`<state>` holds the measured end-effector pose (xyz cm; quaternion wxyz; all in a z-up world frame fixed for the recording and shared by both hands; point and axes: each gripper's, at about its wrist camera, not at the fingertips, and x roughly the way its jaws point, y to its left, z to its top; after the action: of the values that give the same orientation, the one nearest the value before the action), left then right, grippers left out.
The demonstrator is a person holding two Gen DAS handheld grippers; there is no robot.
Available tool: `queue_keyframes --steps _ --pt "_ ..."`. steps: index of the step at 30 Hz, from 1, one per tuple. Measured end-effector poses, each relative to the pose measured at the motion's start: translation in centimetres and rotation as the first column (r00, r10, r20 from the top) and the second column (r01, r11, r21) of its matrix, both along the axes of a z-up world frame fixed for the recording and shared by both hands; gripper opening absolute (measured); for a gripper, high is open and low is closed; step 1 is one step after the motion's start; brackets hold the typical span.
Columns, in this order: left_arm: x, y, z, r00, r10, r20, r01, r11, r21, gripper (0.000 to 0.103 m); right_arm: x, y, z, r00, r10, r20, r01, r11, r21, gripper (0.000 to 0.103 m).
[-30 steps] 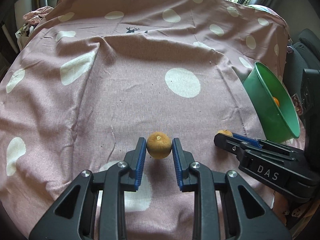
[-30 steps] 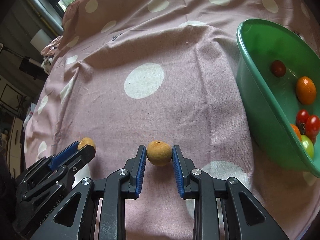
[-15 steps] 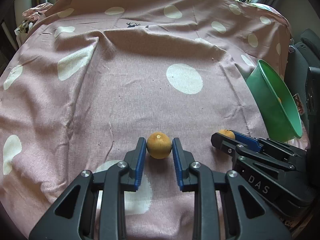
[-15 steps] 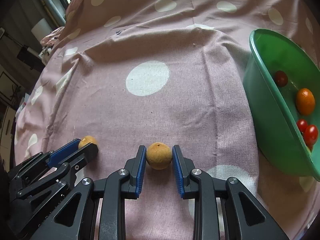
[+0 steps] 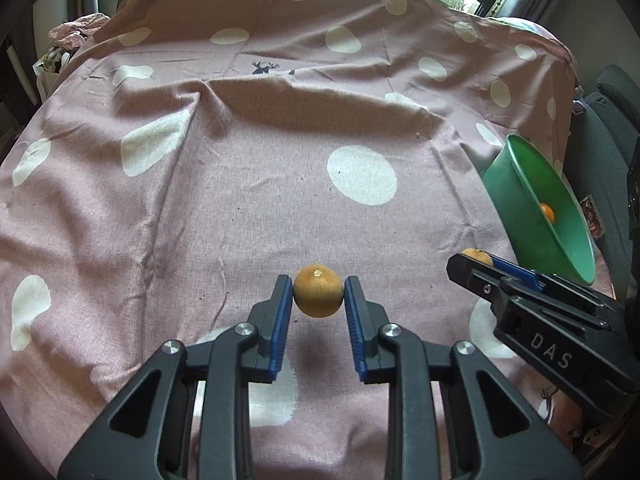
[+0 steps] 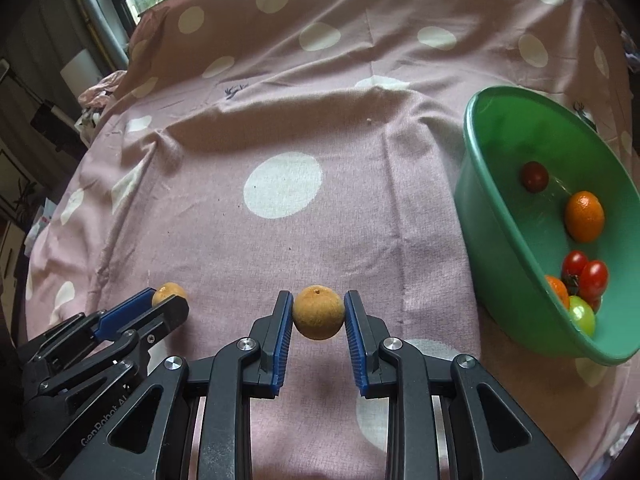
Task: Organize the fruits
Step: 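Carry both tan fruits with both grippers over the green bowl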
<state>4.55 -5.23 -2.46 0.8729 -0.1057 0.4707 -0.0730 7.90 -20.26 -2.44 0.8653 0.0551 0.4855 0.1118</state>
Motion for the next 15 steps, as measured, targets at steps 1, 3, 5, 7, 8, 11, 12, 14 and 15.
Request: queue_keyframes --steps 1,3,5,7,8,11,12,14,15 --pt "-0.2 -0.2 0.6 1.0 -0.005 0.023 0.005 1.0 0.003 0.027 -0.2 -0.3 0.4 1.0 -0.006 0.014 0.006 1.0 0.01 0.028" --pt "-0.7 -0.5 1.7 0.998 -0.006 0.065 0.005 1.0 0.007 0.027 -0.5 -1.0 1.5 0.999 -0.021 0.044 0.02 1.0 0.025 0.028" --pt "-1.1 -1.0 2.8 0.995 -0.009 0.1 0.009 1.0 0.0 0.026 -1.0 -1.8 2.6 0.996 -0.04 0.078 0.037 0.998 0.042 0.028" --pt "-1.5 -1.7 4.0 0.991 -0.019 0.134 0.02 1.0 -0.005 0.027 -1.7 -2.8 4.0 0.991 -0.063 0.12 0.058 0.997 0.047 0.028" --pt "-1.6 -2.2 4.6 0.988 -0.025 0.153 0.026 1.0 -0.003 0.027 -1.9 -3.1 4.6 0.986 -0.074 0.146 0.068 0.996 0.05 0.028" --pt "-1.7 -4.3 6.5 0.976 -0.046 0.211 0.044 0.999 0.015 0.027 -2.7 -5.0 6.4 0.973 -0.111 0.203 0.098 0.992 0.076 0.028" --pt "-1.8 -4.9 7.0 0.973 -0.054 0.226 0.053 0.999 0.014 0.027 -2.9 -5.7 6.8 0.968 -0.126 0.215 0.109 0.99 0.091 0.028" --pt "-1.7 -6.1 7.8 0.967 -0.065 0.247 0.071 0.997 -0.014 0.027 -3.2 -7.2 7.6 0.958 -0.156 0.238 0.133 0.985 0.111 0.028" --pt "-1.6 -6.7 8.1 0.964 -0.075 0.254 0.084 0.996 -0.027 0.027 -3.4 -8.0 8.0 0.952 -0.176 0.251 0.15 0.982 0.117 0.028"
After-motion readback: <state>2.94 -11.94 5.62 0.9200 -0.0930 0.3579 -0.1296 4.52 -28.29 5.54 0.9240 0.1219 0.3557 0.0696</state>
